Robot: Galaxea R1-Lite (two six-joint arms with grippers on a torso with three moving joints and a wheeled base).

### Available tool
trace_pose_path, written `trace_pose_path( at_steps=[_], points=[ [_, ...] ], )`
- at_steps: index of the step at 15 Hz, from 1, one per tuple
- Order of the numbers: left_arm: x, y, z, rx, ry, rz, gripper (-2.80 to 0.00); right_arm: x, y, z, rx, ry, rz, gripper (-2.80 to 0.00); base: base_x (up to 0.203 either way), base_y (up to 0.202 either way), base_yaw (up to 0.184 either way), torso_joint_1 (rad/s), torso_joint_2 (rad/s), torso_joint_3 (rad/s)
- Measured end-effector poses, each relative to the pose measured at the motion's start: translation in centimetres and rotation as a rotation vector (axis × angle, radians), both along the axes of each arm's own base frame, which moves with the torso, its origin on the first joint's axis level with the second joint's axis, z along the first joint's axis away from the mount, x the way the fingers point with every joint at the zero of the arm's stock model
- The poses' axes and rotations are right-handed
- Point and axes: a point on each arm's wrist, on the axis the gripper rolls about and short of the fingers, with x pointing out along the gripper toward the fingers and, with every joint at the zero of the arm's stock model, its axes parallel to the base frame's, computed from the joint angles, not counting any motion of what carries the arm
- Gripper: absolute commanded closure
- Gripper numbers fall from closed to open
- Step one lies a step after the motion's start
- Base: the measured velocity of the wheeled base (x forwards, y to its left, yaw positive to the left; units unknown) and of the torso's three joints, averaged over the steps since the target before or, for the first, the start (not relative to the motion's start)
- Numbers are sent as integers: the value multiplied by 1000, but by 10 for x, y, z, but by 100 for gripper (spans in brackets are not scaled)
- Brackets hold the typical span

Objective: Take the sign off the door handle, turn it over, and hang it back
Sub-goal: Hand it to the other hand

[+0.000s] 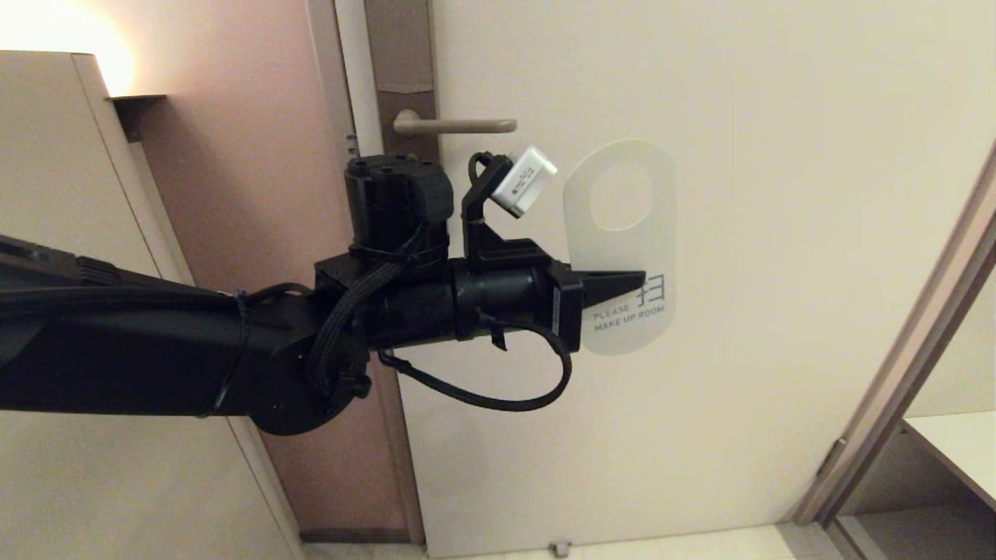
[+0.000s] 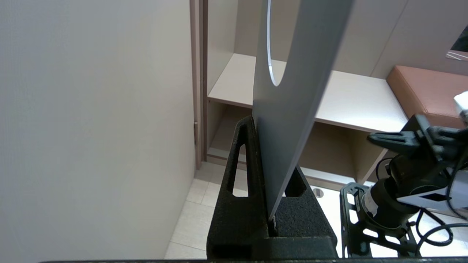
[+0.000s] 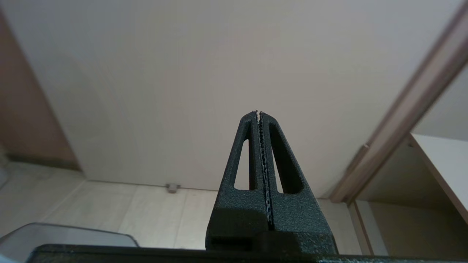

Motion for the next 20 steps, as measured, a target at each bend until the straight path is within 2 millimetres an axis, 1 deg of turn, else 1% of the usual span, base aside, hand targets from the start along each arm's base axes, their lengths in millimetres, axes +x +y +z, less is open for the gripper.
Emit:
trace_pose_path(
  at_steps=[2,5,9,12,15,18,20],
  points=[
    [0,0,-1,1,-1,0,0,3,1,13,2,19,25,0,0,0,0,0,0,0],
    [-1,1,-5,-1,-2,0,0,12,2,38,13,70,86,0,0,0,0,0,0,0],
    [0,7,-13,5,6,12,0,33,5,69,37,150,242,0,0,0,0,0,0,0],
    [-3,7,-20,5,8,-37,0,54,8,88,33,203,360,0,0,0,0,0,0,0],
    [-4,7,-27,1,5,-59,0,84,10,103,36,226,452,0,0,0,0,0,0,0],
    [-3,5,-30,-4,18,-92,0,123,13,116,42,231,527,0,0,0,0,0,0,0],
    [-1,2,-32,-9,19,-110,0,148,19,122,40,232,576,0,0,0,0,0,0,0]
  ],
)
